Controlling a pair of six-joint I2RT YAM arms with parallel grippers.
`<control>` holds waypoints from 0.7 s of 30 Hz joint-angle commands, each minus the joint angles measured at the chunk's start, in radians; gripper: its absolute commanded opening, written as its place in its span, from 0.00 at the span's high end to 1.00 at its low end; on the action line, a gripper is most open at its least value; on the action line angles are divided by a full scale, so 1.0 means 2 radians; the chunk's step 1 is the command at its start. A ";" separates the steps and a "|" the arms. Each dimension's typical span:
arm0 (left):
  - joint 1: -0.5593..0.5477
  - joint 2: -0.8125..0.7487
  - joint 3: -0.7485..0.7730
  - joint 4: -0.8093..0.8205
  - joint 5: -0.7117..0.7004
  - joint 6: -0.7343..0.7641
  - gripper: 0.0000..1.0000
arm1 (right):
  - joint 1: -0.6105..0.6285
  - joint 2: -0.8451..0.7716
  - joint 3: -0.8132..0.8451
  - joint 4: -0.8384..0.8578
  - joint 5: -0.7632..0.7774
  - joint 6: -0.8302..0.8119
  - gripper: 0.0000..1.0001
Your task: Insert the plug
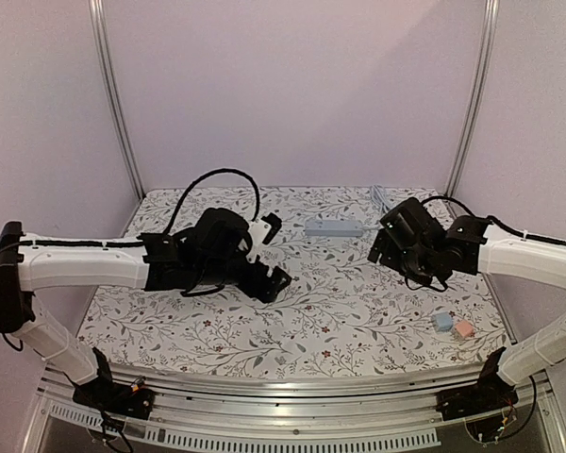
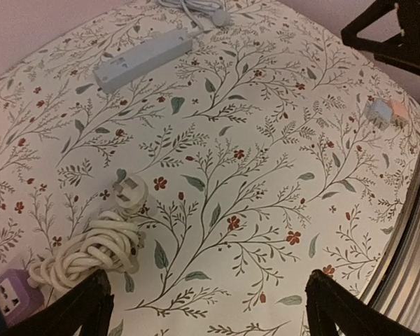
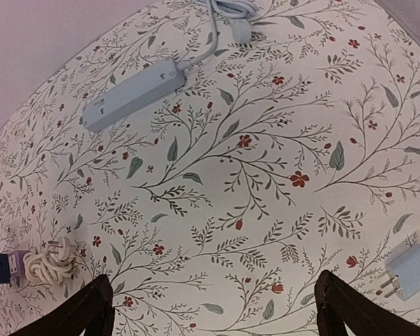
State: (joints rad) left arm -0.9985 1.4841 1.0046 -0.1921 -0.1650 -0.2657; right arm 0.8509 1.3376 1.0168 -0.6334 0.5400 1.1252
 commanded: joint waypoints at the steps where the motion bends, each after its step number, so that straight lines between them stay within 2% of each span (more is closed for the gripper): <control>1: -0.025 0.041 0.000 0.109 0.078 0.047 0.05 | -0.064 -0.034 -0.038 -0.074 -0.080 0.046 0.01; 6: -0.045 0.080 0.026 0.108 0.075 0.064 0.07 | -0.119 -0.053 -0.064 -0.105 -0.142 0.067 0.01; 11: -0.045 0.088 0.007 0.133 0.074 0.056 0.10 | -0.186 -0.048 -0.086 -0.124 -0.203 0.072 0.01; 21: -0.045 0.084 -0.042 0.160 0.074 0.047 0.13 | -0.233 -0.018 -0.124 -0.138 -0.245 0.138 0.01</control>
State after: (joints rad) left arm -1.0821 1.6520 0.9497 0.0929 -0.0284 -0.1688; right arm 0.4149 1.2747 0.8143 -0.8902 0.1112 1.3380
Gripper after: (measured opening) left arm 0.874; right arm 0.989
